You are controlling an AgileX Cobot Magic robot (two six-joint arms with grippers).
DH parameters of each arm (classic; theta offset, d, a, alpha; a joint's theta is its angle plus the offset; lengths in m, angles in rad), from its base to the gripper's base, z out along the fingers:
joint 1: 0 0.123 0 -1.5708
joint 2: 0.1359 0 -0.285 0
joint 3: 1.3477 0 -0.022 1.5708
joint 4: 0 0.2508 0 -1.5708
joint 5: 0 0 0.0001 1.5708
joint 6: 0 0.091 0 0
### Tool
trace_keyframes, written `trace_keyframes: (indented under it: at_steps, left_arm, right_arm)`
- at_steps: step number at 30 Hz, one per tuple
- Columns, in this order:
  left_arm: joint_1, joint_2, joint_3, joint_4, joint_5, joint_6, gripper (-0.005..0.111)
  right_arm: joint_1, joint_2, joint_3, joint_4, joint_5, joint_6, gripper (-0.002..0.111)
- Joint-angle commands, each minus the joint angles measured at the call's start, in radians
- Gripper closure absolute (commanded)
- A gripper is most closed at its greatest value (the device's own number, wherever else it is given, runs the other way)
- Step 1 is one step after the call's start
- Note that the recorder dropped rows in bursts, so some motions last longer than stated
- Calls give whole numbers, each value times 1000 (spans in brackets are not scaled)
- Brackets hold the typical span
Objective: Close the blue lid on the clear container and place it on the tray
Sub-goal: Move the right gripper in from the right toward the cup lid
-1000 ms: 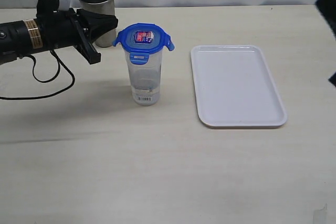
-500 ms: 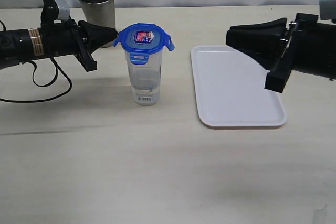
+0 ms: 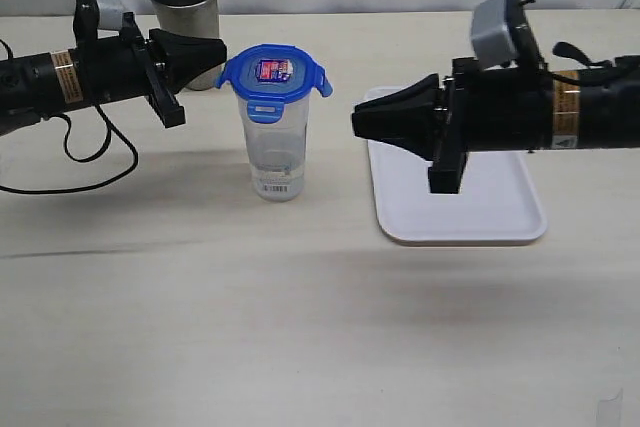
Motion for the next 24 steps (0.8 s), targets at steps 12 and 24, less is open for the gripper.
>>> trace_keyframes:
  at_steps: [12, 24]
  left_arm:
    - [0, 0, -11, -6, -25, -7, 107]
    - [0, 0, -11, 41, -32, -7, 107]
  right_arm:
    - [164, 132, -178, -48, 264, 55, 104]
    - [164, 137, -182, -44, 271, 49, 104]
